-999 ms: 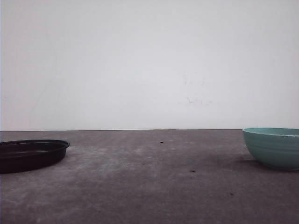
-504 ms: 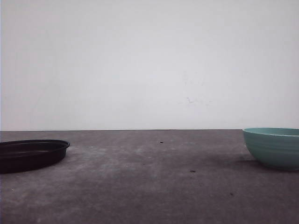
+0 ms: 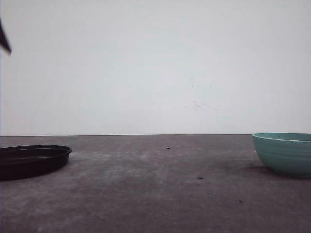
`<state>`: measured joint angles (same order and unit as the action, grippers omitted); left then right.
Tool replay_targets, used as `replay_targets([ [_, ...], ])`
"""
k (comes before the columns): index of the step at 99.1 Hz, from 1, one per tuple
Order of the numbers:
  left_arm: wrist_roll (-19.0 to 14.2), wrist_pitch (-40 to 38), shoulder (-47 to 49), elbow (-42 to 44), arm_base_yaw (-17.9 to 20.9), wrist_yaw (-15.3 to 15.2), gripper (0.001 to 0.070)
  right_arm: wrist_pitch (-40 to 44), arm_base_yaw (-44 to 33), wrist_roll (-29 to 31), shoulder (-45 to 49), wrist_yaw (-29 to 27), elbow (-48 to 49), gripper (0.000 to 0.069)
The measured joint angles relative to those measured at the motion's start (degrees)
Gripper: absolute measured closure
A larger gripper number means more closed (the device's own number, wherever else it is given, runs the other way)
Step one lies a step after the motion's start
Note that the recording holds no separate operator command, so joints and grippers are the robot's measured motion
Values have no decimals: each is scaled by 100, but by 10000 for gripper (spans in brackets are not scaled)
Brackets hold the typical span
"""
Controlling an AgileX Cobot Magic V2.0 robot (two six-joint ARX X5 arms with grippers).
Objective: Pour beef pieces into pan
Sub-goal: 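Grasp the pan handle with the left gripper and lift the pan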
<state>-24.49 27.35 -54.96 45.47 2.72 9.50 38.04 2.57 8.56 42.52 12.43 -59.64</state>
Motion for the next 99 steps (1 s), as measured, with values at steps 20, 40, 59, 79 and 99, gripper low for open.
replay_targets([
  [20,-280,-140,-809,-79,691,232,27,136,0,-87,26,-2,0,6],
  [40,-444,-409,-1635,-79,1150,254,28,162,0,-87,26,-4,0,6],
  [59,-518,-649,-2470,-81,1270,605,28,332,0,-114,26,-39,0,6],
  [79,-522,-970,-2896,-81,1281,647,45,420,0,-131,26,-44,0,6],
  [99,-562,-1434,-3156,-74,1290,651,175,468,0,-131,26,-46,0,6],
])
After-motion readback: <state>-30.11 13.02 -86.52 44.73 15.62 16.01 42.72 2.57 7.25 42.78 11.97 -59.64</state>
